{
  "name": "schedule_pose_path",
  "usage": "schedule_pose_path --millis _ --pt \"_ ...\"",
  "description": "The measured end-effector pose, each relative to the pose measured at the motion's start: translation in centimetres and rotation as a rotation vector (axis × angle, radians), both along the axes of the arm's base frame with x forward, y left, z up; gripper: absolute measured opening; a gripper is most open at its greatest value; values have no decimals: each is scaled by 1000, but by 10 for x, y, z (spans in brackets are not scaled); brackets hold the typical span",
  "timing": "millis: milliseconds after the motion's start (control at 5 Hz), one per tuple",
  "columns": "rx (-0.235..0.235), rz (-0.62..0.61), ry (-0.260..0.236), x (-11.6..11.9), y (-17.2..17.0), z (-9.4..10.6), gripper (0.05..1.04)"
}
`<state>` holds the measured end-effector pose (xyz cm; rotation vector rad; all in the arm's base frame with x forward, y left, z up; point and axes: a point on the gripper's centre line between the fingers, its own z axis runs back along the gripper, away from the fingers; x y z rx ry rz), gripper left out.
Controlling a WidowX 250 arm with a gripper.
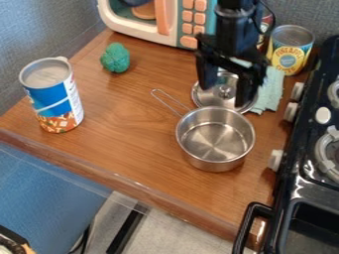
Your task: Moved the silver pot to the middle bottom of the table
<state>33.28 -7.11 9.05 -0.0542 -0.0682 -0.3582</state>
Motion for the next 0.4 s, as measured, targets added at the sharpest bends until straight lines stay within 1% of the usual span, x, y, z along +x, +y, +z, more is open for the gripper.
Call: schedule_pose_path --millis 200,400 --pt "38 -79 2 -19 -26 -9 1001" --pt "98 -108 1 -33 -41 -20 1001"
